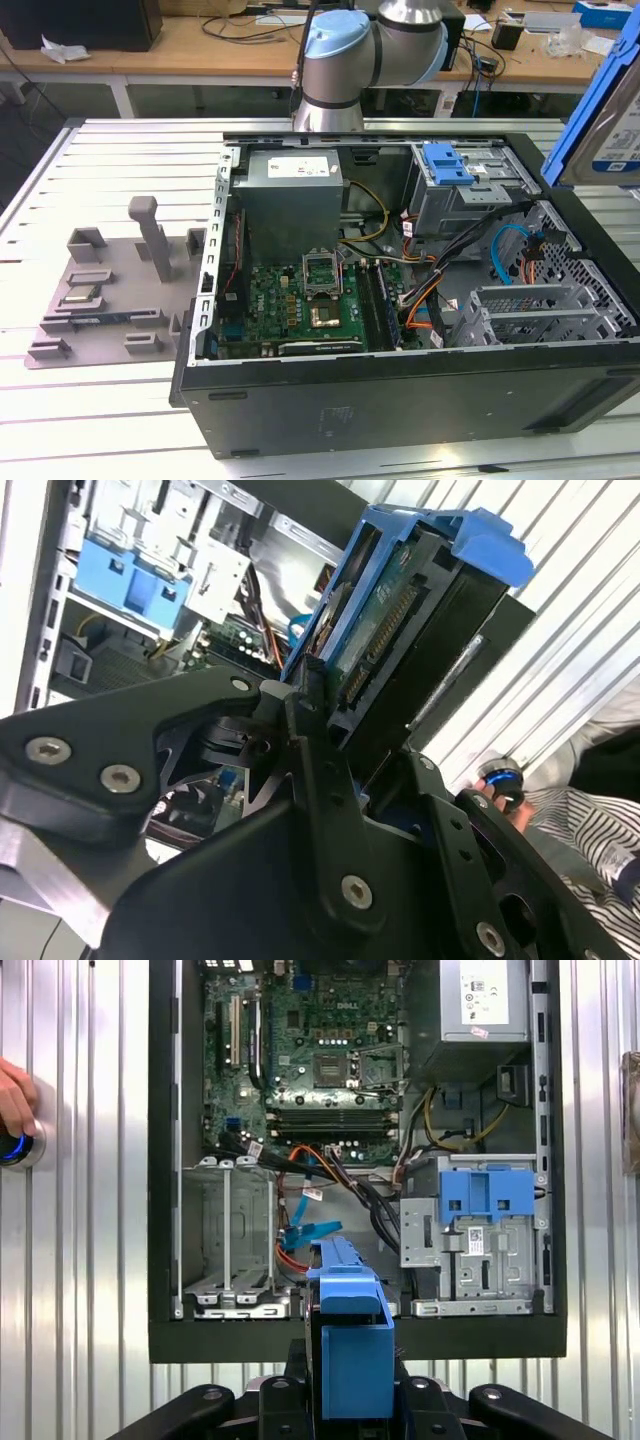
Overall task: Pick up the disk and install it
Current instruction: 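Pick up the disk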
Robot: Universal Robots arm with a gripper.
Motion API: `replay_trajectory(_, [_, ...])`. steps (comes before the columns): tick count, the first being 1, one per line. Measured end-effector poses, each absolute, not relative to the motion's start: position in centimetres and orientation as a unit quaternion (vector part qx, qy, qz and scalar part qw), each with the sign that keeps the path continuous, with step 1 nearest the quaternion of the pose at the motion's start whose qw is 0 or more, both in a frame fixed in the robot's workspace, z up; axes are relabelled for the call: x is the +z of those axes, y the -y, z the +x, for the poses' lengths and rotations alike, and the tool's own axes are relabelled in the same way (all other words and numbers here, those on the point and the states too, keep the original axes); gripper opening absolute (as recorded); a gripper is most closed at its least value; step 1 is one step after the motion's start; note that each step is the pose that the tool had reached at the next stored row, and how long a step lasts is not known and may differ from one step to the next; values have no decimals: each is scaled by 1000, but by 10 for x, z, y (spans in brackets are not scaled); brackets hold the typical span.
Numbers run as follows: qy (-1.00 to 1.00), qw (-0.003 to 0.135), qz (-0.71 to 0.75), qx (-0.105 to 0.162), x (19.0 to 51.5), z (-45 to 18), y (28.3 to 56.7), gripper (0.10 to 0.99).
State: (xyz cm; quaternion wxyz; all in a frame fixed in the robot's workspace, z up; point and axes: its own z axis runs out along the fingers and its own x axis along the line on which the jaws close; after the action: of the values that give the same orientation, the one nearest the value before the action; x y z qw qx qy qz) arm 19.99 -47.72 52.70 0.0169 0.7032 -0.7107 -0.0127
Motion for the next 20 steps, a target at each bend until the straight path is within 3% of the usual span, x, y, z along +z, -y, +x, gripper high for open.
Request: replay_trajectory(20, [711, 17, 703, -13, 523, 193, 542, 365])
